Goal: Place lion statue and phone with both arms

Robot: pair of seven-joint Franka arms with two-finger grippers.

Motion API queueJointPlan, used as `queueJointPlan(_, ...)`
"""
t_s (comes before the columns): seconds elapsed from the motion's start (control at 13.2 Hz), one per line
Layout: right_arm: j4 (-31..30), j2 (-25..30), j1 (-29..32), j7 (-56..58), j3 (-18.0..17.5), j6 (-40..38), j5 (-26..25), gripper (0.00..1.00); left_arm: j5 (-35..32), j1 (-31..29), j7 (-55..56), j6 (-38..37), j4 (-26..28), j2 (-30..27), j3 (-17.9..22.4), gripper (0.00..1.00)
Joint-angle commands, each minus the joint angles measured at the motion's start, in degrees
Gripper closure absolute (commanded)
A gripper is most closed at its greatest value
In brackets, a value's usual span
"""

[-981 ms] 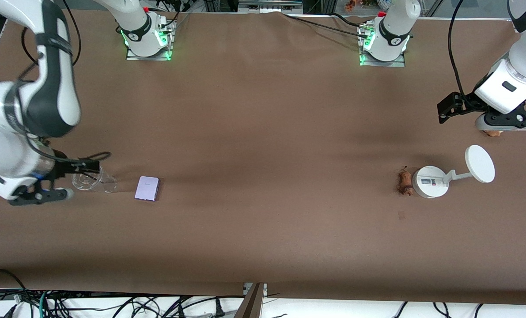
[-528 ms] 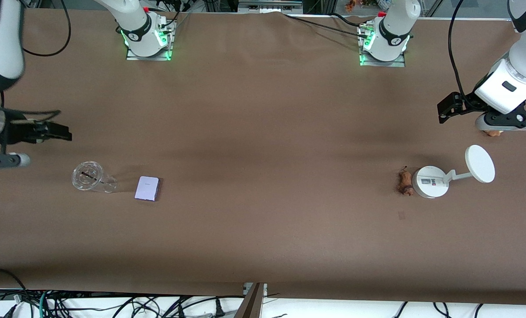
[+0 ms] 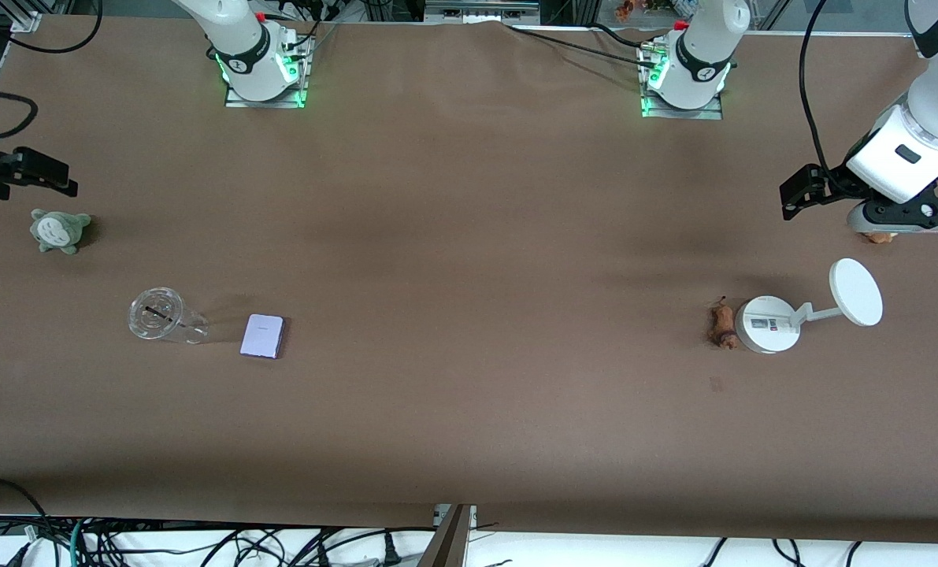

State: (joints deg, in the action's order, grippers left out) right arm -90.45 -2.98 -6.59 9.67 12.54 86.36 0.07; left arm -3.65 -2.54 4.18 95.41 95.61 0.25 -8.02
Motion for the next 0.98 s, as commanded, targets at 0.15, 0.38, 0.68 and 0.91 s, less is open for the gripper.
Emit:
queueJointPlan(0.15,-2.28,1.49,2.28,-4.56,-5.50,1.01,-1.38,0.00,1.11,-0.80,-0.66,-0.75,0.37,-1.05,-0.51,0.00)
queueJointPlan(0.38,1.14,-1.14,2.63,-4.13,-4.98,-0.39,-1.21,0.00,1.11,-0.80,-0.66,-0.75,0.37,-1.05,-0.51,0.00)
queueJointPlan(0.68,2.65,-1.77,2.72,-4.13,-4.89,-1.02,-1.12,0.00,1.11,-0.80,-0.66,-0.75,0.37,-1.05,-0.51,0.00)
queueJointPlan(0.91,2.65,-1.86,2.72,-4.22,-4.89,-0.84,-1.12,0.00,1.11,-0.80,-0.66,-0.75,0.37,-1.05,-0.51,0.00)
